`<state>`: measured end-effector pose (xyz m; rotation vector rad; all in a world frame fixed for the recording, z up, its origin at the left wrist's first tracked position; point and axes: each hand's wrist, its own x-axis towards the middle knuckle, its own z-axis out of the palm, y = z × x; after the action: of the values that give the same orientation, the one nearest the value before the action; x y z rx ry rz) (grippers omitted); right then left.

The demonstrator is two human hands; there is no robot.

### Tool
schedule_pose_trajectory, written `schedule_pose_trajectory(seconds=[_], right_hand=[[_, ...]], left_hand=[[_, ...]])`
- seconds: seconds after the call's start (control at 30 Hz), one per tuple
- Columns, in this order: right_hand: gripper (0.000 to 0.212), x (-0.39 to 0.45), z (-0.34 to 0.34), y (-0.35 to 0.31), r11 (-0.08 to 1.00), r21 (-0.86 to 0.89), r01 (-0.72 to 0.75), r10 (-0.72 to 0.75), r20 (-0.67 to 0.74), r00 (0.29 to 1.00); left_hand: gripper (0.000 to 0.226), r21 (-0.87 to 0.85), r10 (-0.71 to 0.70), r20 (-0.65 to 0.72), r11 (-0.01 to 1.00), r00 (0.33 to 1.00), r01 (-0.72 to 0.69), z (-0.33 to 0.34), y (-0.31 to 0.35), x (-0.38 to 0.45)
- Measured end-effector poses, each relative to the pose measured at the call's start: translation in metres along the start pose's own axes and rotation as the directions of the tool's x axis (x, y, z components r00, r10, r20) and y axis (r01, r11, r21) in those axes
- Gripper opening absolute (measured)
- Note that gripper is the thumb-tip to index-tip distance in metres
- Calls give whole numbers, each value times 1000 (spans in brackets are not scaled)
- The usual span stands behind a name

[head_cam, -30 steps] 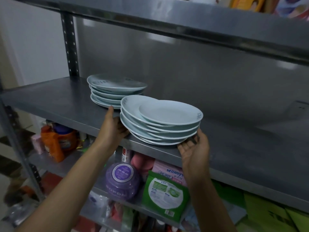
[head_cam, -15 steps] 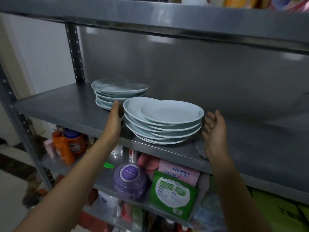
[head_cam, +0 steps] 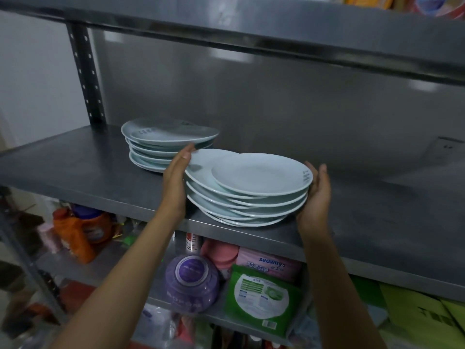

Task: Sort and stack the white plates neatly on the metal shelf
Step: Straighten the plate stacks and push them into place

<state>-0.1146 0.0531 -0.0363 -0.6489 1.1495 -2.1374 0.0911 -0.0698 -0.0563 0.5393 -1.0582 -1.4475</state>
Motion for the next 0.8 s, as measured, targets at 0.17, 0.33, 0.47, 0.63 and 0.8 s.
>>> schedule_pose_trajectory(seconds=[0.17, 0.33, 0.47, 0.63, 0.8], right_hand=[[42, 6, -2, 9, 1000, -22, 21, -19, 88, 996], [51, 8, -5, 15, 999, -33, 15, -10, 132, 991], [55, 8, -6, 16, 998, -57, -20, 26, 114, 993], [59, 9, -7, 18, 996, -77, -37, 46, 128, 991], [58, 11, -8, 21, 995, -94, -24, 36, 127, 991]], left_hand=[[55, 46, -5, 40, 999, 999, 3, -3, -6, 7], [47, 89, 6, 62, 996, 998, -12, -6, -8, 11], [40, 88, 28, 91, 995, 995, -36, -7, -12, 13], [37, 87, 51, 116, 994, 992, -62, -7, -17, 16], [35, 90, 57, 128, 994, 990, -69, -5, -18, 17]])
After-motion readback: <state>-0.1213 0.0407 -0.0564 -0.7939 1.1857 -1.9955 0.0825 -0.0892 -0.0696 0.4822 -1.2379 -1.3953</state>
